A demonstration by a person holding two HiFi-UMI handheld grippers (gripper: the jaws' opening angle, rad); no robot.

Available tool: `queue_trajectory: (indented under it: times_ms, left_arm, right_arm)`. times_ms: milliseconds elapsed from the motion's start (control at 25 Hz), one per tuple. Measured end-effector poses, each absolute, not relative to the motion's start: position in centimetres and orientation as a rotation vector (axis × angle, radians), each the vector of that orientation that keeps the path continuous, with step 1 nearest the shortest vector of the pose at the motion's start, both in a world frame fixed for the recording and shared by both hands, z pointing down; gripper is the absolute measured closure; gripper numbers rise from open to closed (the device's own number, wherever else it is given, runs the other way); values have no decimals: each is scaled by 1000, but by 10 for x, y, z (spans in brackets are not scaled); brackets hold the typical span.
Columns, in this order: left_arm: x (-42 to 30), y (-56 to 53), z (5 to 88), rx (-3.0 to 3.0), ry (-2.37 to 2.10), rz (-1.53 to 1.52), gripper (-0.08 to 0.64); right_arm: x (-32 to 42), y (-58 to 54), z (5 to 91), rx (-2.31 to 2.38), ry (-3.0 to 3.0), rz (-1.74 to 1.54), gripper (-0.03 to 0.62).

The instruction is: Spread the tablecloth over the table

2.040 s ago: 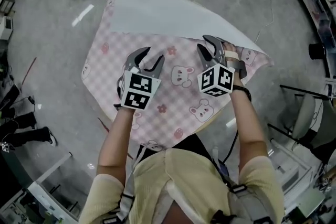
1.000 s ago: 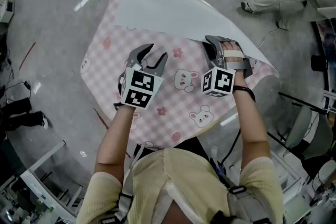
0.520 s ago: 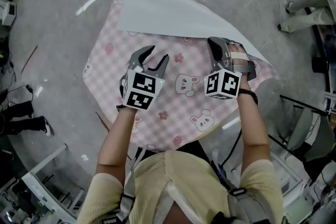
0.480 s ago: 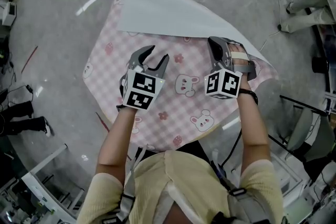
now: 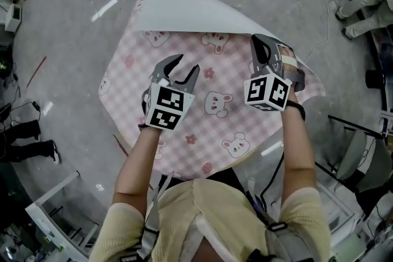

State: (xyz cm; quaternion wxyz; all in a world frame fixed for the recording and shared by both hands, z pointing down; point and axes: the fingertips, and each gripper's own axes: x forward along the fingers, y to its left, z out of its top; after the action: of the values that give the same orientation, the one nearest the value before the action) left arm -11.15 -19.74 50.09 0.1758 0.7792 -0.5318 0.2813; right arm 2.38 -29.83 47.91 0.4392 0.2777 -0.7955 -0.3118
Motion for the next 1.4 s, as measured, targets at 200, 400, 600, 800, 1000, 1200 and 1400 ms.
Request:
queue_trajectory:
  times_ms: [200,400,600,800,1000,1200,1400]
  left_arm:
    - [-107,-200,500,2215,-1500,793,359]
    - [-107,-201,501,2209,-1502,804,359]
    - [-108,-201,499,2204,-1514,813,359]
    - [-109,-201,501,2195,-1516,817,359]
    - [-110,-202,501,2193,-1521,821,359]
    - [-111,-202,502,2193,-1524,825,359]
    - [-113,-203,501,2191,-1537,831,359]
  right_arm:
    - [29,-320,469,757,-1973,-769,584]
    - [35,-341,462,810,-1953,-772,584]
    - [43,-364,457,868,-1946,-750,584]
    - [50,-379,456,918,-1930,-737,584]
    - [51,-383,459,934,-1928,-728,584]
    - [48,-382,464,934,-1927,-729,584]
    - [46,-379,463,958,-1926,-741,583]
